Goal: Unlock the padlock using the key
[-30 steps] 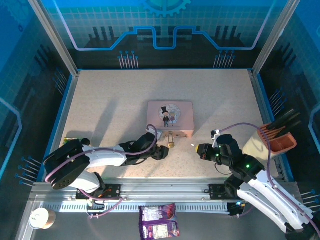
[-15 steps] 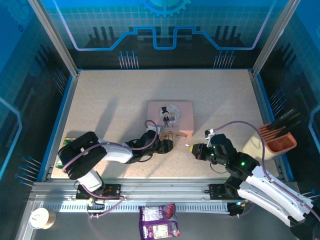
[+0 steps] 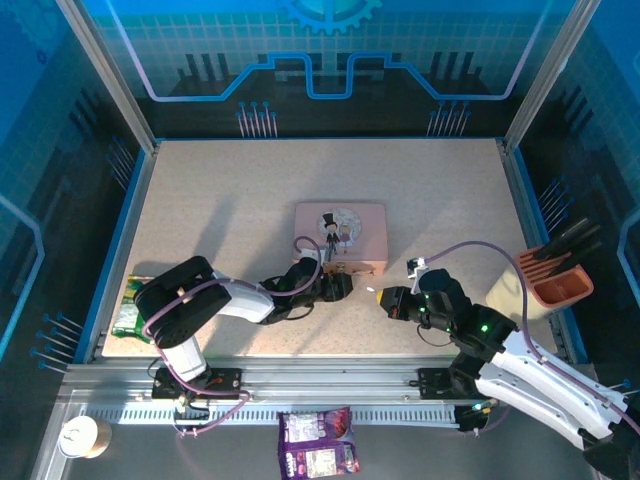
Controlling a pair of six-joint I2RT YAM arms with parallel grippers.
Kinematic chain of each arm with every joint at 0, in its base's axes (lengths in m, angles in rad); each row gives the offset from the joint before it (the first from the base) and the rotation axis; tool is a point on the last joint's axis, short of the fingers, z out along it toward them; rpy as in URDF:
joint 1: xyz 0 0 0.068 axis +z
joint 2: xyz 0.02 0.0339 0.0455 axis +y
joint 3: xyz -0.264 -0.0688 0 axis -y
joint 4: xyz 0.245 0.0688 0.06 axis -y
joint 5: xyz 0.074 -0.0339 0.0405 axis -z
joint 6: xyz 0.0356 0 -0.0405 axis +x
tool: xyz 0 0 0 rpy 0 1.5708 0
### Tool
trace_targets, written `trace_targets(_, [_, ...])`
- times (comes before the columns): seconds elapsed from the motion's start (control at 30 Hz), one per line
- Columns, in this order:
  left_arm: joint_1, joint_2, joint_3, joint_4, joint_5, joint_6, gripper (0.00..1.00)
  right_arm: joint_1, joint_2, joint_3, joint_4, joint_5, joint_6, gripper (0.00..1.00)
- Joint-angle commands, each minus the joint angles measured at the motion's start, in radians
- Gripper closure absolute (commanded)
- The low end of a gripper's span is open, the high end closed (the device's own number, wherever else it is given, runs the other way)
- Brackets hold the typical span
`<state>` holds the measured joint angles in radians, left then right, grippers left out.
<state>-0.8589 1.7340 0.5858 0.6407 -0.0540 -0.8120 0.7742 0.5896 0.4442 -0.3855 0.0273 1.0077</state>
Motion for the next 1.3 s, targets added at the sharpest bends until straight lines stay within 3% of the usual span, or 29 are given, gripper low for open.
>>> trace_targets(0.0, [-0.003, 0.041, 0.021, -0.025, 0.075, -0.018, 0.48, 0.017, -0.003, -0.016, 0.032, 0.024, 0.020, 1.00])
trace_targets(0.77, [-0.011, 0.010, 0.028, -0.029, 0.056, -0.022, 0.94, 0.034, 0.027, -0.129, 0.142, 0.002, 0.133, 1.00])
trace_targets(1.07, [-0.011, -0.040, 0.029, -0.028, 0.102, -0.059, 0.99, -0.132, 0.023, -0.194, 0.203, -0.176, 0.165, 1.00])
trace_targets(1.27, [0.001, -0.050, 0.038, -0.003, 0.170, -0.105, 1.00, -0.172, 0.058, -0.265, 0.347, -0.251, 0.207, 1.00])
